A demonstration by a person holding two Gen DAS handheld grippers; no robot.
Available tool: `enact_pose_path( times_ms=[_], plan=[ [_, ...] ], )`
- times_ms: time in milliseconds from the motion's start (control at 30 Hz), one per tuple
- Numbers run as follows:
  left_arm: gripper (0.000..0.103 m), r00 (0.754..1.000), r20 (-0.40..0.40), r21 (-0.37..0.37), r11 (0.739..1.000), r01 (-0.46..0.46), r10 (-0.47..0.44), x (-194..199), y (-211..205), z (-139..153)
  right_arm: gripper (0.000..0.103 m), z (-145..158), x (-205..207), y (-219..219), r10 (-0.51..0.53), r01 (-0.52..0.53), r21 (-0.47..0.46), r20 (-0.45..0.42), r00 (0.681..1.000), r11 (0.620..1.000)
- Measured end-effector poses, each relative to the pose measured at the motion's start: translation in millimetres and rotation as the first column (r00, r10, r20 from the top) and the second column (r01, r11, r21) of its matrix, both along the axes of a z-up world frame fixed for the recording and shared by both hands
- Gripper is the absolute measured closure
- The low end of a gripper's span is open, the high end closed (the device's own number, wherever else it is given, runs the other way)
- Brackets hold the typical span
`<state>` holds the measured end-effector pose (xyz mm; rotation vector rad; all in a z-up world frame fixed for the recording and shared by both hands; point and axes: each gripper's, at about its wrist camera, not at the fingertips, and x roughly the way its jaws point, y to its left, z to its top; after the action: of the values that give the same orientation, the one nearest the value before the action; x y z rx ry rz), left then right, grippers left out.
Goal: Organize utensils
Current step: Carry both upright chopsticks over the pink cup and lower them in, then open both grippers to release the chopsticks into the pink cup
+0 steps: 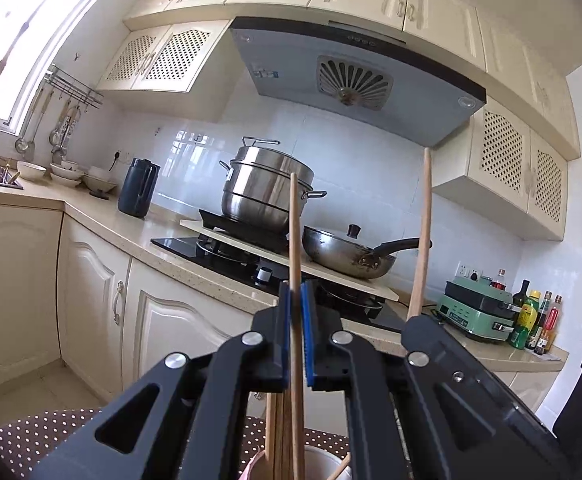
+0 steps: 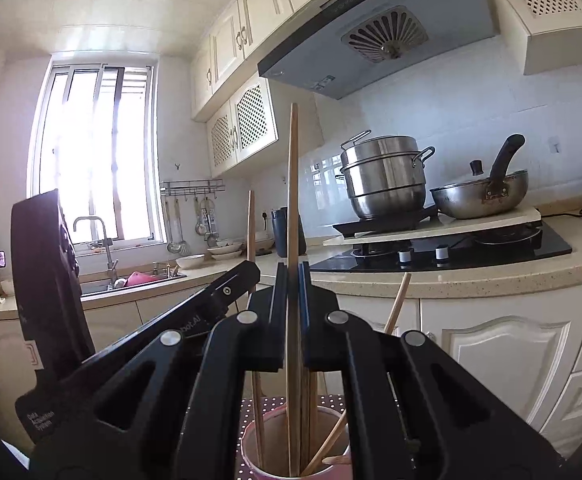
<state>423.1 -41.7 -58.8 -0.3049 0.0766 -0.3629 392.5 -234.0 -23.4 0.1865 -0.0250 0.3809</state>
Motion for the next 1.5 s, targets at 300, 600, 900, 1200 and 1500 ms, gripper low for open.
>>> enact_pose_path(
  times_ms=[300,600,900,1200,1500],
  plan=[
    [0.097,1.000,-0.030,0.033,0.999,-0.003,0.004,-9.3,3.7,-5.2,0.097,-3.9,-9.5,-0.6,0.001,-0.001,-0.007,-0.037,0.999,1.000],
    [0.097,0.997,-0.073,0.086,0.996,-0.005,0.011,-25.5,5.3,-13.6,0.097,-5.6,-19.9,-0.8,-0.003,0.000,-0.040,-0.077,0.997,0.999],
    [0.097,0.994,-0.101,0.161,0.987,-0.018,0.034,-36.5,-1.0,-17.8,0.097,-11.3,-25.4,3.4,-0.007,0.000,-0.059,-0.111,0.994,0.998],
    [0.097,0.994,-0.089,0.224,0.974,-0.043,0.065,-47.2,-6.4,-17.3,0.097,-15.8,-30.1,1.3,-0.011,0.004,-0.060,-0.123,0.992,0.998],
    [0.076,0.992,-0.082,0.241,0.968,-0.073,0.095,-54.3,-2.2,-16.6,0.097,-19.5,-32.5,0.3,-0.014,0.006,-0.064,-0.133,0.991,0.998]
  ],
)
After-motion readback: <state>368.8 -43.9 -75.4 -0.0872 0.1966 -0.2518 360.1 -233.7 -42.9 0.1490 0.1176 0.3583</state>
